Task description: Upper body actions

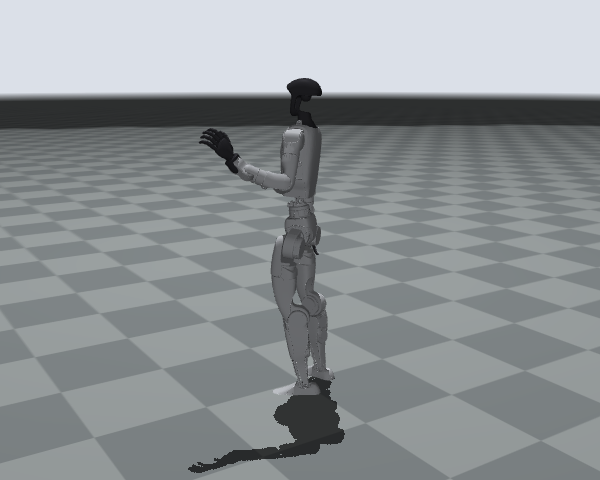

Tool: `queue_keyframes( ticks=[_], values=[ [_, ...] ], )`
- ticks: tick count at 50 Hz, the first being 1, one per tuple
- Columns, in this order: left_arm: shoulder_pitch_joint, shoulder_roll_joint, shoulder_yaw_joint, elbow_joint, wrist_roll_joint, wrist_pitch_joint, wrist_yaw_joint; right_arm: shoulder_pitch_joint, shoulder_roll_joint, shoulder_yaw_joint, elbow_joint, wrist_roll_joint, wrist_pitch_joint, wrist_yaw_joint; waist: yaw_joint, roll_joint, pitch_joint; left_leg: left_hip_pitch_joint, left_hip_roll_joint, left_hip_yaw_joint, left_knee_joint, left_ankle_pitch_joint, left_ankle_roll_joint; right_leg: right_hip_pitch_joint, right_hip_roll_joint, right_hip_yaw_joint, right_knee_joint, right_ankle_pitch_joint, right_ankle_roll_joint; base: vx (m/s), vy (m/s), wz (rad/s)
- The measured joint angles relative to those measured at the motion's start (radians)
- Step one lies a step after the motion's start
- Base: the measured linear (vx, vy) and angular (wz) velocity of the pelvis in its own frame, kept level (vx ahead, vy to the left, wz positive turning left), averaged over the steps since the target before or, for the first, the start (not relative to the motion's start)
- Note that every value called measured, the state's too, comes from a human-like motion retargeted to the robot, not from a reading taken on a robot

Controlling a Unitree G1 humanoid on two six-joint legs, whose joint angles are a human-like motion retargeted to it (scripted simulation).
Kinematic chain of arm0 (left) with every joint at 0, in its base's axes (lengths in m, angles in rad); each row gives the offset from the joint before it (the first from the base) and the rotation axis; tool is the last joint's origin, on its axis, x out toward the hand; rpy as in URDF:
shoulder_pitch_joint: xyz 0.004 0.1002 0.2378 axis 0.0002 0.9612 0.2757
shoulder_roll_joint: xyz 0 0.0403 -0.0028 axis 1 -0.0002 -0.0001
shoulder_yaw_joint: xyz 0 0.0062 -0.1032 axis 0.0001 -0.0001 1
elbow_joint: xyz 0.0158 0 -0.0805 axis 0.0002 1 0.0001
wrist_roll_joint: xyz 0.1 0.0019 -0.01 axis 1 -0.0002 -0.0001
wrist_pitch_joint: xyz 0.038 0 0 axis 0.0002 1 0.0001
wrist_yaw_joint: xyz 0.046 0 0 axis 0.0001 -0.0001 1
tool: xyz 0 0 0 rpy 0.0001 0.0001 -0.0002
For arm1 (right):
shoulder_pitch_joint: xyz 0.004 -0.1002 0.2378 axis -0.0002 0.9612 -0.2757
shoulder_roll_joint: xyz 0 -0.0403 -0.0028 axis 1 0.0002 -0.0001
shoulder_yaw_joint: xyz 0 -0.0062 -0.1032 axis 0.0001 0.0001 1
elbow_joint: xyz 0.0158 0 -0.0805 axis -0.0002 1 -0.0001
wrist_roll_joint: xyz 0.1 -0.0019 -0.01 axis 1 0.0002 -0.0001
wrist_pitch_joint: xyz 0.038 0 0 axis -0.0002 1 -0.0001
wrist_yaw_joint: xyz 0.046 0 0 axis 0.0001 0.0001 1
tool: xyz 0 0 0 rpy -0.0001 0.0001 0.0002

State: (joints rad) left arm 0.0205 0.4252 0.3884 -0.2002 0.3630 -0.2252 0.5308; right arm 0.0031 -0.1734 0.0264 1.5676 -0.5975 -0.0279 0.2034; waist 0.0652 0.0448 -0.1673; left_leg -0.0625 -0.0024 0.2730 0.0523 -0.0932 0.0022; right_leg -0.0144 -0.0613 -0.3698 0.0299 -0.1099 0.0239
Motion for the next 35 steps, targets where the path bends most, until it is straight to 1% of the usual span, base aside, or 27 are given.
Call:
queue_keyframes(
  ticks=[2, 5, 9, 11, 13, 15, 17, 20, 23, 25, 32, 33, 35],
  values=[
    [-0.025, -0.014, 0.060, 0.017, 0.033, 0.055, 0.041, 0.000, 0.001, 0.003, -0.002, -0.006, -0.001, 0.000, 0.002, 0.002, -0.001, 0.000, 0.000, 0.000, 0.000, 0.000, 0.000, 0.000, 0.000, 0.000, 0.000, 0.000, 0.000, 0.00, 0.00, 0.00],
    [-0.079, -0.038, 0.148, 0.082, 0.019, 0.128, 0.098, 0.001, 0.000, 0.008, -0.004, -0.004, -0.003, 0.000, 0.004, 0.005, -0.002, 0.000, -0.001, 0.000, 0.000, 0.001, 0.000, 0.001, -0.001, 0.000, 0.000, 0.001, 0.000, 0.00, 0.00, 0.00],
    [-0.173, -0.032, 0.233, 0.285, -0.051, 0.192, 0.148, 0.000, -0.003, 0.008, 0.001, 0.000, -0.003, 0.003, 0.008, 0.007, -0.004, -0.001, -0.003, -0.003, 0.002, 0.001, 0.000, 0.002, -0.004, -0.003, 0.000, 0.000, 0.000, 0.00, 0.00, 0.00],
    [-0.209, -0.022, 0.267, 0.391, -0.115, 0.212, 0.119, -0.001, -0.004, 0.003, 0.001, -0.003, -0.002, 0.005, 0.011, 0.007, -0.004, -0.001, -0.004, -0.006, 0.002, 0.002, 0.000, 0.003, -0.004, -0.005, 0.000, 0.000, -0.001, 0.00, 0.00, 0.00],
    [-0.229, -0.011, 0.293, 0.472, -0.192, 0.208, 0.048, -0.002, -0.005, -0.002, 0.000, -0.004, -0.003, 0.007, 0.010, 0.008, -0.002, 0.000, -0.004, -0.007, 0.002, 0.002, 0.000, 0.003, -0.004, -0.006, 0.001, 0.000, -0.001, 0.00, 0.00, 0.00],
    [-0.236, -0.007, 0.310, 0.514, -0.262, 0.209, -0.008, -0.001, -0.004, -0.003, -0.001, -0.003, -0.004, 0.006, 0.007, 0.008, -0.002, 0.001, -0.003, -0.006, 0.000, 0.003, 0.000, 0.003, -0.004, -0.005, 0.001, 0.000, 0.000, 0.00, 0.00, 0.00],
    [-0.237, -0.007, 0.327, 0.526, -0.304, 0.210, -0.018, -0.001, -0.004, -0.002, 0.000, 0.000, -0.004, 0.005, 0.003, 0.009, -0.003, 0.000, -0.002, -0.003, 0.000, 0.002, 0.000, 0.001, -0.003, -0.004, 0.001, 0.000, 0.000, 0.00, 0.00, 0.00],
    [-0.221, 0.000, 0.345, 0.521, -0.290, 0.193, 0.036, 0.000, -0.005, -0.001, 0.006, 0.009, -0.004, 0.003, -0.001, 0.010, -0.006, -0.001, -0.001, 0.000, -0.001, 0.001, 0.000, -0.003, -0.002, -0.002, 0.001, 0.001, 0.000, 0.00, 0.00, 0.00],
    [-0.204, 0.004, 0.333, 0.488, -0.238, 0.197, 0.107, 0.000, -0.005, -0.005, 0.011, 0.019, -0.003, 0.000, -0.001, 0.009, -0.007, 0.000, -0.001, 0.002, -0.001, 0.000, 0.000, -0.003, -0.002, -0.001, 0.002, 0.001, 0.000, 0.00, 0.00, 0.00],
    [-0.191, 0.008, 0.312, 0.446, -0.214, 0.204, 0.122, -0.001, -0.004, -0.008, 0.013, 0.024, -0.003, 0.000, -0.002, 0.007, -0.005, 0.001, -0.002, 0.001, -0.001, 0.000, 0.000, -0.002, -0.003, -0.001, 0.002, 0.001, 0.000, 0.00, 0.00, 0.00],
    [-0.168, 0.029, 0.195, 0.219, -0.117, 0.247, 0.134, -0.004, -0.002, 0.000, 0.013, 0.022, -0.005, 0.004, -0.009, 0.001, -0.001, 0.004, -0.003, -0.003, -0.001, 0.000, 0.001, 0.003, -0.003, -0.005, 0.002, 0.000, 0.001, 0.00, 0.00, 0.00],
    [-0.170, 0.036, 0.173, 0.189, -0.103, 0.244, 0.143, -0.005, -0.002, 0.003, 0.012, 0.020, -0.005, 0.005, -0.010, 0.000, -0.001, 0.004, -0.003, -0.004, -0.001, 0.001, 0.001, 0.003, -0.004, -0.005, 0.002, -0.001, 0.001, 0.00, 0.00, 0.00],
    [-0.178, 0.054, 0.125, 0.134, -0.090, 0.212, 0.154, -0.007, 0.000, 0.007, 0.012, 0.016, -0.005, 0.006, -0.012, -0.002, -0.001, 0.004, -0.004, -0.005, -0.001, 0.001, 0.001, 0.004, -0.004, -0.006, 0.002, -0.001, 0.001, 0.00, 0.00, 0.00]
  ],
)
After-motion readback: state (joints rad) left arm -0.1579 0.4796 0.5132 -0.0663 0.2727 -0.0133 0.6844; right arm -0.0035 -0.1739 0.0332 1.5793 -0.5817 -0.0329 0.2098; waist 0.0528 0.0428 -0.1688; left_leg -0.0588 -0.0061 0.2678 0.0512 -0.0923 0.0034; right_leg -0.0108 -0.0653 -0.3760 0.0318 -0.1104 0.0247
